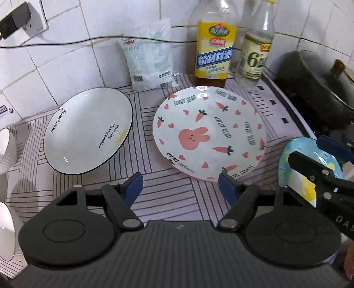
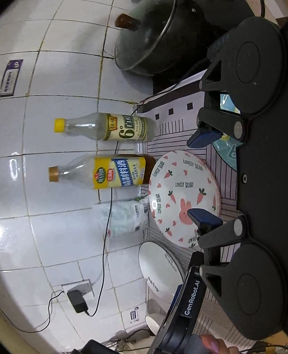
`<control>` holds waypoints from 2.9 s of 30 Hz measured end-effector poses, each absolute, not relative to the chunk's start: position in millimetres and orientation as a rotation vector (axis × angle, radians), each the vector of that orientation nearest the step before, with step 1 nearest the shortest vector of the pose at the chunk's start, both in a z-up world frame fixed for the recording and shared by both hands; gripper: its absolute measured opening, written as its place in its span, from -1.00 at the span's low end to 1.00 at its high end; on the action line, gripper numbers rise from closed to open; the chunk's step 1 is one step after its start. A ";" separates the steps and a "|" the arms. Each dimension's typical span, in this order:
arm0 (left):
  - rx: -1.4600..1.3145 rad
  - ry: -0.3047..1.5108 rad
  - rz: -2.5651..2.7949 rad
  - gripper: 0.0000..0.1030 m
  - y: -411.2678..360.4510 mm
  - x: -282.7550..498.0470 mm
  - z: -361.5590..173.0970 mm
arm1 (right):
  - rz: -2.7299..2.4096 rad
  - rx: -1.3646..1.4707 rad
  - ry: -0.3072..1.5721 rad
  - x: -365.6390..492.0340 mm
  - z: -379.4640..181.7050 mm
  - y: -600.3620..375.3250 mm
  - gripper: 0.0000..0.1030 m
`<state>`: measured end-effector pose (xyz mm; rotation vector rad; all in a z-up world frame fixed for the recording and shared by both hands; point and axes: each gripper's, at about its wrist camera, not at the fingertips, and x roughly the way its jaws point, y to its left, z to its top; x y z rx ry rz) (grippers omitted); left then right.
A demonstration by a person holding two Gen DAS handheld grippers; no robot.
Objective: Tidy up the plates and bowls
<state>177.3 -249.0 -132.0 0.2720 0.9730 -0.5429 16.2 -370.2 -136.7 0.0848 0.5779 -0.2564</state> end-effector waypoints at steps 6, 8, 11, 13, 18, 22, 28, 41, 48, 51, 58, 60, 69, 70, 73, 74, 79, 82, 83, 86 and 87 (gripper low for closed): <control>0.241 1.008 -0.483 0.52 -253.9 200.4 -159.8 | -0.289 0.101 0.573 38.3 -164.9 -388.5 0.28; 0.208 1.018 -0.475 0.58 -250.7 209.4 -166.7 | -0.280 0.117 0.593 49.2 -172.7 -395.7 0.28; 0.146 1.024 -0.460 0.62 -239.4 223.4 -177.6 | -0.282 0.105 0.627 66.0 -181.9 -402.6 0.28; 0.133 1.027 -0.468 0.62 -235.8 229.9 -182.7 | -0.289 0.122 0.639 73.7 -187.9 -407.8 0.28; 0.158 1.016 -0.504 0.62 -241.7 240.9 -193.5 | -0.296 0.111 0.658 92.0 -200.7 -413.9 0.26; 0.131 1.094 -0.507 0.27 -248.1 250.5 -198.9 | -0.297 0.111 0.692 105.4 -205.5 -419.6 0.10; 0.113 1.132 -0.513 -0.04 -256.9 253.7 -199.7 | -0.270 0.245 0.733 114.1 -212.5 -440.9 -0.41; 0.087 1.077 -0.561 -0.30 -265.2 256.6 -204.6 | -0.177 0.317 0.733 118.6 -224.5 -459.9 -0.55; 0.109 1.054 -0.599 -0.28 -263.1 253.9 -205.2 | -0.131 0.333 0.749 121.1 -226.1 -463.4 -0.52; 0.134 1.084 -0.606 -0.26 -266.5 254.1 -202.7 | -0.122 0.323 0.755 120.7 -225.4 -462.5 -0.52; 0.134 1.076 -0.605 -0.23 -257.7 253.1 -192.6 | -0.080 0.275 0.743 114.9 -220.0 -454.2 -0.51; 0.148 1.083 -0.612 -0.23 -254.9 249.7 -188.5 | -0.072 0.278 0.735 112.4 -217.2 -452.6 -0.51; 0.138 1.098 -0.612 -0.23 -224.2 236.2 -174.2 | -0.066 0.241 0.717 100.4 -207.2 -424.9 -0.51; 0.142 1.092 -0.609 -0.23 -220.3 234.4 -171.5 | -0.061 0.242 0.716 99.0 -206.3 -422.7 -0.50; 0.144 1.075 -0.591 -0.23 -204.2 230.1 -162.4 | -0.036 0.245 0.712 95.7 -203.2 -411.4 -0.50; 0.143 1.068 -0.586 -0.23 -198.9 228.9 -159.3 | -0.029 0.246 0.708 94.8 -201.9 -407.4 -0.50; 0.129 1.025 -0.553 -0.23 -166.9 225.1 -141.7 | 0.023 0.240 0.679 94.9 -190.3 -382.4 -0.49; 0.094 1.017 -0.506 -0.23 -148.1 228.2 -134.5 | 0.055 0.239 0.663 98.6 -182.5 -368.3 -0.49; 0.087 1.011 -0.496 -0.23 -142.5 229.3 -132.5 | 0.067 0.239 0.658 100.5 -180.3 -364.2 -0.49; 0.070 1.004 -0.462 -0.23 -126.9 234.3 -129.8 | 0.103 0.235 0.651 110.1 -176.0 -350.5 -0.49; 0.067 1.001 -0.452 -0.23 -121.9 236.3 -129.9 | 0.117 0.227 0.652 114.8 -175.5 -345.3 -0.49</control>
